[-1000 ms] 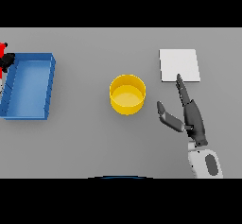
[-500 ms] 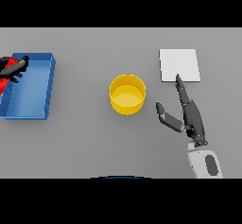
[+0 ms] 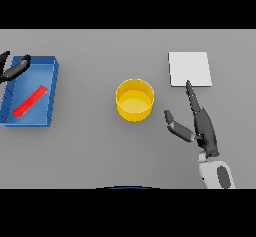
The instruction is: Pick up the red beaker and tilt it to pour out 1 green nut into yellow bowl. Pick up the yellow bowl and place it on the metallic measuring scale.
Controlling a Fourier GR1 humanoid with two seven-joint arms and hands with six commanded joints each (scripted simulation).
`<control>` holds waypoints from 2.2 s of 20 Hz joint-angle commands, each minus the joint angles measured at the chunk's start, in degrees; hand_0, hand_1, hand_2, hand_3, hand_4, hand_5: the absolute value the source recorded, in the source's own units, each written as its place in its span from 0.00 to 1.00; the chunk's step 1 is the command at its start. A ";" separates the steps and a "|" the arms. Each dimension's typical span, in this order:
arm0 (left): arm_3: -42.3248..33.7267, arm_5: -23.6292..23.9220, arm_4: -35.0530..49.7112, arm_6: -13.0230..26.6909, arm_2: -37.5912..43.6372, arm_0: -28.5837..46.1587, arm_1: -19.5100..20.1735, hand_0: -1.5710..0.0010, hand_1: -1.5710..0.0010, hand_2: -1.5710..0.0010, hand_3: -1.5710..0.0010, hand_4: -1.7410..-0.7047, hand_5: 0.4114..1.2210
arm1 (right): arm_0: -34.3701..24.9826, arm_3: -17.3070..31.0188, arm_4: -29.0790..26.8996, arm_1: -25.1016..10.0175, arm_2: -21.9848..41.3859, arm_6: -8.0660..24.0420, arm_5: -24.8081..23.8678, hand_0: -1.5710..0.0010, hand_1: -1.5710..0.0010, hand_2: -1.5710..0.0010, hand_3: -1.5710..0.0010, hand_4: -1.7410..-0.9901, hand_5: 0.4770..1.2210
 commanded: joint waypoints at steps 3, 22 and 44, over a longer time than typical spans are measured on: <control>0.02 2.26 -0.29 -3.08 0.68 0.07 -0.94 0.97 0.98 0.98 0.98 0.99 0.32 | -1.62 -0.03 3.37 -1.31 1.36 3.07 0.12 1.00 1.00 1.00 1.00 0.79 0.29; -2.36 1.81 2.24 -4.65 2.12 1.48 -0.10 1.00 1.00 1.00 1.00 0.98 0.34 | -35.16 17.70 33.34 -20.00 26.18 -2.75 23.96 1.00 1.00 1.00 1.00 0.70 0.31; -2.98 1.44 3.36 -6.97 3.22 3.25 1.01 1.00 1.00 1.00 1.00 0.99 0.35 | -45.40 32.56 37.37 -14.69 33.00 -1.92 30.82 0.42 0.45 0.56 0.71 0.31 0.76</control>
